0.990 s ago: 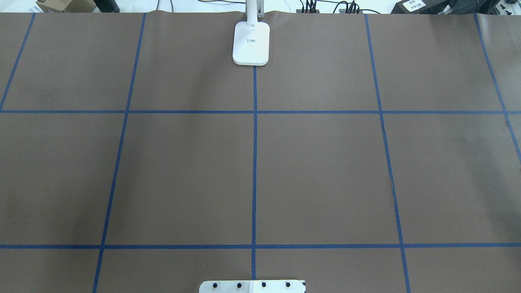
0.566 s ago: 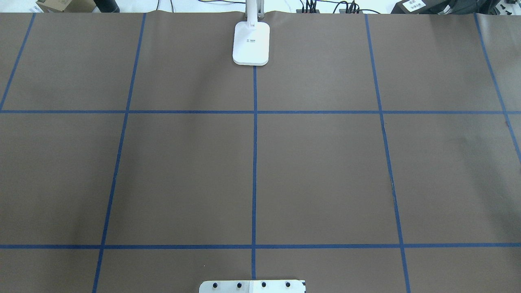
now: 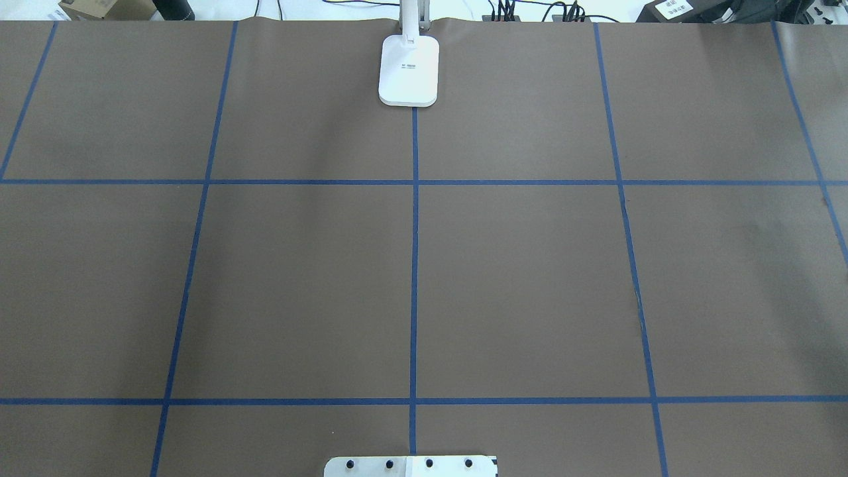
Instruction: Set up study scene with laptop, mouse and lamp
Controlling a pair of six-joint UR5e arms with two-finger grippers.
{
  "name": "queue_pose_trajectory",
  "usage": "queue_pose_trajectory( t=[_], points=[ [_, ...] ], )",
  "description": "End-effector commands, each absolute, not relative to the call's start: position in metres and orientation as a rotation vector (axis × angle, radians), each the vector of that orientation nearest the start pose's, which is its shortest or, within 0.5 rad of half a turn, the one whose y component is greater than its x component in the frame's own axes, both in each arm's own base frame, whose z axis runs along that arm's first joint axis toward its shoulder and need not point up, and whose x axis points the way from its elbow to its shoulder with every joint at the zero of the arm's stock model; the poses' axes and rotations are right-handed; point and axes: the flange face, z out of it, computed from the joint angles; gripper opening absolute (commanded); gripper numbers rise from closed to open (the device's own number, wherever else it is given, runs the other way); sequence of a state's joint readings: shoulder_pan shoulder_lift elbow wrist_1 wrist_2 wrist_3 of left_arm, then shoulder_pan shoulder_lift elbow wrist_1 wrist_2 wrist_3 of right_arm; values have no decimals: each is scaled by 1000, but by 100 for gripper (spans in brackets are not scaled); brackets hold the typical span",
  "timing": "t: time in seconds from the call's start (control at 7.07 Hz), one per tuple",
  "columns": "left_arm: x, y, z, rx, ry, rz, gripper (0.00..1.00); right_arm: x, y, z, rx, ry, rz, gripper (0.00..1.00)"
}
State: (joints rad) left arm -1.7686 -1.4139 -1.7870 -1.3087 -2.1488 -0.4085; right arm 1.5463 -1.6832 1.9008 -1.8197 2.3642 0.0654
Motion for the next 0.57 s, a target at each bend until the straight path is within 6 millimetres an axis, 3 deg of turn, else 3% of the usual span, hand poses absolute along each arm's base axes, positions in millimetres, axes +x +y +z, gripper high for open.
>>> queue_pose_trajectory(
  t=[0.0, 0.14, 0.42],
  points=[
    [-162, -312, 693, -382, 531, -824, 100, 52, -430, 567, -51, -793, 46, 100],
    [-158, -292, 703, -456, 503, -964, 100, 52, -427, 576, -68, -792, 47, 100],
    [-152, -266, 741, -579, 466, -1082, 100, 49, -427, 564, -57, -843, 48, 100]
  ],
)
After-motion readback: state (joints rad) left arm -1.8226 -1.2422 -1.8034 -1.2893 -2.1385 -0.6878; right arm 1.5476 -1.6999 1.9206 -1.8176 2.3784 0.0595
